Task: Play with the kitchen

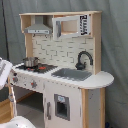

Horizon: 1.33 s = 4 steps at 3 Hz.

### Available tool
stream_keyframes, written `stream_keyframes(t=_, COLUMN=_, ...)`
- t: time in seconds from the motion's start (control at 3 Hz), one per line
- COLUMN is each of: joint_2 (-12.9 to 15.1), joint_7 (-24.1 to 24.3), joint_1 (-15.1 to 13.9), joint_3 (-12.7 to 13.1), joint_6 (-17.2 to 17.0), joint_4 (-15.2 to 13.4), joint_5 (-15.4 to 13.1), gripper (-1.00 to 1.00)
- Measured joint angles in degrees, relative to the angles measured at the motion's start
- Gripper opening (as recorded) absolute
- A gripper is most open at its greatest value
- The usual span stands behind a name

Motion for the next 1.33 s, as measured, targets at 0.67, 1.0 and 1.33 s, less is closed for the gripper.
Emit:
stream_keyframes(t=0.67, joint_2=2.0, joint_7=-10.1, joint_1=0.0, joint_3=-0.4, joint_6=0.7, joint_4=-4.5, joint_5=8.1, gripper=1.0)
stream_keyframes(t=1.0, joint_2=2.8, joint_7=-15.1, joint_1=-0.2, joint_3=-0.4, joint_6=1.9, joint_4=-6.1, joint_5=12.2, gripper=1.0)
stream_keyframes(t=1.33, joint_2=3.4, joint_7=-20.4, joint_1=-0.7, joint_3=-0.6, joint_6=3.5, joint_4=-7.5, joint_5=15.8, gripper=1.0)
